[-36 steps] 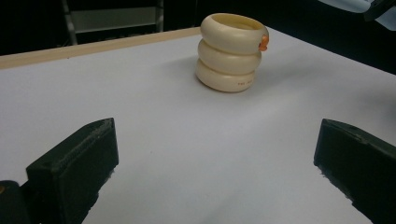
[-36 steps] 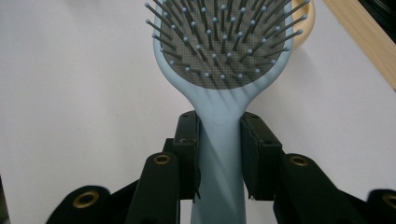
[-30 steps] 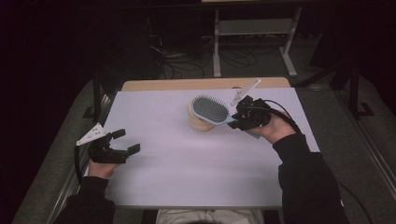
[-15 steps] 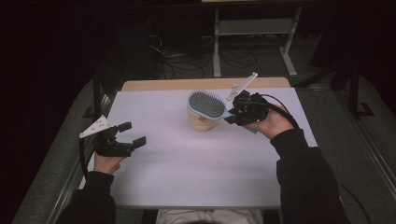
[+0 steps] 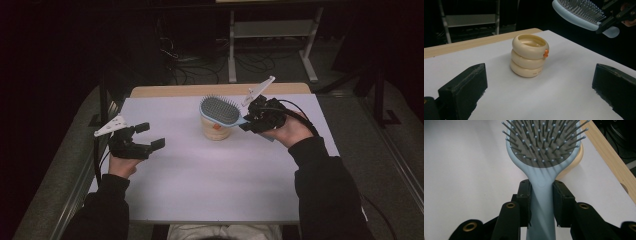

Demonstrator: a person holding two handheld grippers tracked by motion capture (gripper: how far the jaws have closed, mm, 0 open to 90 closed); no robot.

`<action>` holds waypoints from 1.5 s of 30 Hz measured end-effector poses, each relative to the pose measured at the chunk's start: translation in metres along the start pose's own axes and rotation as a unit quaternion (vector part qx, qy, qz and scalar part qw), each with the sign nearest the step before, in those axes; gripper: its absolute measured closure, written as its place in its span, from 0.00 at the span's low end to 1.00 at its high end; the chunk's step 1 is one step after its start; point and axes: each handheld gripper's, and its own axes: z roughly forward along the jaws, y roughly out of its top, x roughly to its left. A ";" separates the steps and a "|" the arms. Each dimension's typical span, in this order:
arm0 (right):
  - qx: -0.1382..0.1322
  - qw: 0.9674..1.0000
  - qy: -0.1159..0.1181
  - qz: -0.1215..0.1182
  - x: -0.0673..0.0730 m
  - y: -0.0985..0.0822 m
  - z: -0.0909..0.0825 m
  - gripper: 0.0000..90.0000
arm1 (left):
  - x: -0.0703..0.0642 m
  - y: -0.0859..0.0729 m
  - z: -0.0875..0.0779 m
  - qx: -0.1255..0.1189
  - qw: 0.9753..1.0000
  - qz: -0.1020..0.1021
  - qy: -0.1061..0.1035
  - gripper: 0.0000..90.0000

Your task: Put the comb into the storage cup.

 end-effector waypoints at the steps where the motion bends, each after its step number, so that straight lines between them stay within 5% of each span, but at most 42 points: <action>1: -0.001 1.000 0.001 -0.001 -0.001 0.000 0.001 0.76 | -0.001 0.002 0.001 -0.001 1.000 0.001 -0.001 0.00; 24: -0.014 1.000 0.006 -0.005 0.003 0.009 0.008 0.76 | -0.021 0.043 0.050 0.009 0.999 0.013 -0.046 0.00; 45: -0.031 0.999 0.012 -0.014 0.009 0.017 0.017 0.76 | -0.033 0.055 0.094 0.002 0.997 -0.030 -0.076 0.00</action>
